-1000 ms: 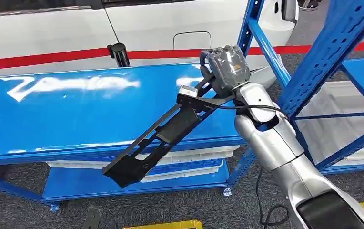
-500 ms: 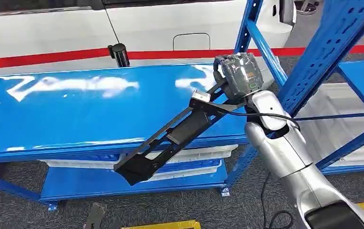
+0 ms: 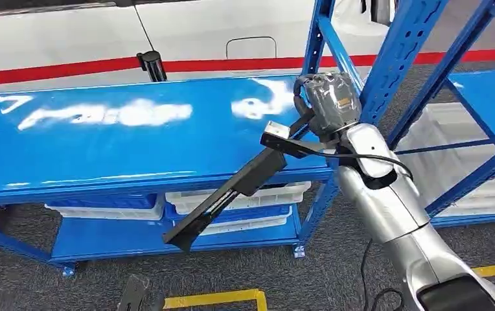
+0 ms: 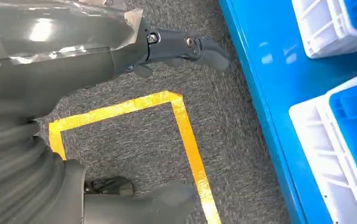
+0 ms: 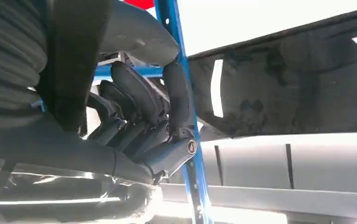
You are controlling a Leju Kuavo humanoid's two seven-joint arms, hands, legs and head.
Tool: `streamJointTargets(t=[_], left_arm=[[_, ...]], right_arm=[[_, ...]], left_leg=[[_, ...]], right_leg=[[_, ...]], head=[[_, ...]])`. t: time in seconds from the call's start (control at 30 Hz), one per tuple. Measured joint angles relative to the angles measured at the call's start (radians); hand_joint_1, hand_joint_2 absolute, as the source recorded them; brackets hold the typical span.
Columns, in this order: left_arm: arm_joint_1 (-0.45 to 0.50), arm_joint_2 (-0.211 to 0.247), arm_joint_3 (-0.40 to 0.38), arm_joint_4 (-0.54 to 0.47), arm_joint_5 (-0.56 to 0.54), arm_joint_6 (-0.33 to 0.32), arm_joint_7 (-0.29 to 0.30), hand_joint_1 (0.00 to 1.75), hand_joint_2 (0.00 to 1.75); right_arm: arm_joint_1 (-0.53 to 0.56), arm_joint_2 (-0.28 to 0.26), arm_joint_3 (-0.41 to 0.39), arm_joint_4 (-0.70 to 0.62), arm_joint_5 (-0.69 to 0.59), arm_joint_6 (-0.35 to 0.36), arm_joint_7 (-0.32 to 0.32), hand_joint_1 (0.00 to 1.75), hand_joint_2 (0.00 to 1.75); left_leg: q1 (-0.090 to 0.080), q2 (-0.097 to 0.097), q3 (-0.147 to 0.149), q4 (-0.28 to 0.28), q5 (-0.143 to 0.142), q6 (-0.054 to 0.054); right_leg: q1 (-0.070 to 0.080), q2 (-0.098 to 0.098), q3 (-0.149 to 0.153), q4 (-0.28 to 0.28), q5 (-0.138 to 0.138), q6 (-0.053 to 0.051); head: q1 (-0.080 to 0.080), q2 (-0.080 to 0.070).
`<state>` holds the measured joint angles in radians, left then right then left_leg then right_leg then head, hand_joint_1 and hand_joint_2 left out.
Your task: Take the parts from the cabinet and place them on the table.
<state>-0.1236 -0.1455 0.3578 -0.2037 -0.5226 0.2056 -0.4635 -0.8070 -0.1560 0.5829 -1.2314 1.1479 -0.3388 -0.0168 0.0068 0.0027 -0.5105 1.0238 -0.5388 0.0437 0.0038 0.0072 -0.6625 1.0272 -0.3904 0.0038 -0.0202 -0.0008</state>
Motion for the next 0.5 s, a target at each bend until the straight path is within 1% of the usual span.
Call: streamJointTargets(t=[0.03,0.07,0.1,0.13,0.17,0.2,0.23,0.27,0.3,0.33,0.37,0.4,0.43,0.47,0.5], left_arm=[[-0.001,0.0,-0.002,0.0,-0.002,0.0,0.0,0.0,1.75],[-0.001,-0.001,-0.005,0.0,-0.002,-0.005,0.002,0.0,1.75],[-0.001,-0.001,-0.008,0.0,-0.003,-0.007,0.004,0.0,1.75],[-0.001,-0.001,-0.01,0.0,-0.005,-0.009,0.004,0.0,1.75],[-0.001,-0.002,-0.01,0.0,-0.009,-0.01,0.004,0.0,1.75],[-0.002,-0.002,-0.013,0.0,-0.012,-0.015,0.004,0.0,1.75],[-0.001,-0.002,-0.016,0.0,-0.013,-0.017,0.004,0.0,1.75],[-0.001,-0.004,-0.018,0.0,-0.016,-0.019,0.004,0.0,1.75],[-0.001,-0.006,-0.019,0.0,-0.019,-0.024,0.004,0.0,1.75],[-0.001,-0.006,-0.022,0.0,-0.022,-0.026,0.004,0.0,1.75],[0.0,-0.007,-0.024,0.0,-0.022,-0.026,0.004,0.0,1.75],[-0.001,-0.007,-0.024,0.0,-0.023,-0.026,0.004,0.0,1.75],[-0.001,-0.007,-0.024,0.0,-0.023,-0.027,0.004,0.0,1.75],[-0.001,-0.007,-0.024,0.0,-0.023,-0.026,0.004,0.0,1.75],[-0.002,-0.006,-0.024,0.0,-0.023,-0.026,0.004,0.0,1.75]], right_arm=[[0.0,0.0,-0.003,-0.001,0.0,0.003,0.0,1.68,1.75],[0.0,0.0,-0.003,-0.006,0.002,0.01,0.0,1.68,1.75],[0.0,0.0,-0.005,-0.011,0.003,0.018,0.002,1.68,1.75],[0.001,-0.002,-0.008,-0.014,0.003,0.022,0.002,1.68,1.75],[0.0,-0.006,-0.012,-0.014,0.003,0.023,0.002,1.68,1.75],[-0.002,-0.007,-0.014,-0.016,0.003,0.026,0.002,1.68,1.75],[-0.002,-0.009,-0.015,-0.017,0.004,0.027,0.002,1.68,1.75],[0.002,-0.011,-0.015,-0.018,0.005,0.029,0.002,1.68,1.75],[0.005,-0.014,-0.015,-0.019,0.004,0.031,0.002,1.68,1.75],[0.009,-0.018,-0.016,-0.019,0.005,0.032,0.002,1.68,1.75],[0.011,-0.021,-0.017,-0.02,0.006,0.033,0.002,1.68,1.75],[0.011,-0.022,-0.017,-0.021,0.006,0.033,0.002,1.68,1.75],[0.011,-0.023,-0.017,-0.024,0.006,0.033,0.002,1.68,1.75],[0.01,-0.024,-0.018,-0.028,0.006,0.033,0.001,1.68,1.75],[0.008,-0.023,-0.018,-0.031,0.006,0.033,0.001,1.68,1.75]], left_leg=[[-0.009,-0.003,-0.006,0.0,0.014,-0.003],[-0.014,-0.005,-0.011,-0.003,0.017,0.001],[-0.017,-0.005,-0.012,-0.006,0.024,0.006],[-0.012,-0.002,-0.009,-0.027,0.044,0.012],[-0.005,0.007,-0.011,-0.037,0.059,0.009],[-0.004,0.007,-0.022,-0.041,0.07,0.018],[-0.004,0.009,-0.032,-0.041,0.077,0.016],[-0.004,0.01,-0.044,-0.041,0.086,0.016],[-0.004,0.011,-0.057,-0.039,0.095,0.015],[-0.002,0.012,-0.071,-0.039,0.106,0.012],[0.0,0.012,-0.082,-0.038,0.113,0.009],[0.003,0.013,-0.094,-0.035,0.12,0.003],[0.006,0.013,-0.105,-0.028,0.124,-0.003],[0.007,0.013,-0.117,-0.014,0.127,-0.008],[0.001,0.012,-0.131,-0.006,0.129,-0.014]], right_leg=[[-0.012,-0.005,0.001,-0.001,0.007,0.008],[-0.016,-0.007,0.0,-0.001,0.011,0.015],[-0.017,-0.007,-0.001,-0.008,0.021,0.023],[-0.009,-0.006,-0.004,-0.012,0.025,0.032],[-0.011,-0.006,-0.015,0.003,0.003,0.03],[-0.011,-0.006,-0.033,0.047,-0.044,0.022],[-0.013,-0.006,-0.053,0.114,-0.09,0.018],[-0.017,-0.006,-0.076,0.196,-0.133,0.018],[-0.02,-0.006,-0.094,0.265,-0.159,0.023],[-0.024,-0.006,-0.093,0.303,-0.16,0.037],[-0.028,-0.006,-0.071,0.289,-0.142,0.05],[-0.034,-0.007,-0.026,0.233,-0.114,0.067],[-0.038,-0.008,0.031,0.152,-0.089,0.08],[-0.044,-0.01,0.098,0.047,-0.092,0.085],[-0.034,-0.009,0.137,0.005,-0.118,0.08]], head=[[-0.005,0.0],[-0.004,0.0],[-0.005,0.0],[-0.002,0.0],[-0.002,0.0],[0.0,0.0],[0.002,0.0],[0.0,0.0],[0.001,0.0],[0.001,0.0],[0.001,0.0],[0.001,0.0],[0.001,0.0],[0.002,0.0],[0.003,0.0]])
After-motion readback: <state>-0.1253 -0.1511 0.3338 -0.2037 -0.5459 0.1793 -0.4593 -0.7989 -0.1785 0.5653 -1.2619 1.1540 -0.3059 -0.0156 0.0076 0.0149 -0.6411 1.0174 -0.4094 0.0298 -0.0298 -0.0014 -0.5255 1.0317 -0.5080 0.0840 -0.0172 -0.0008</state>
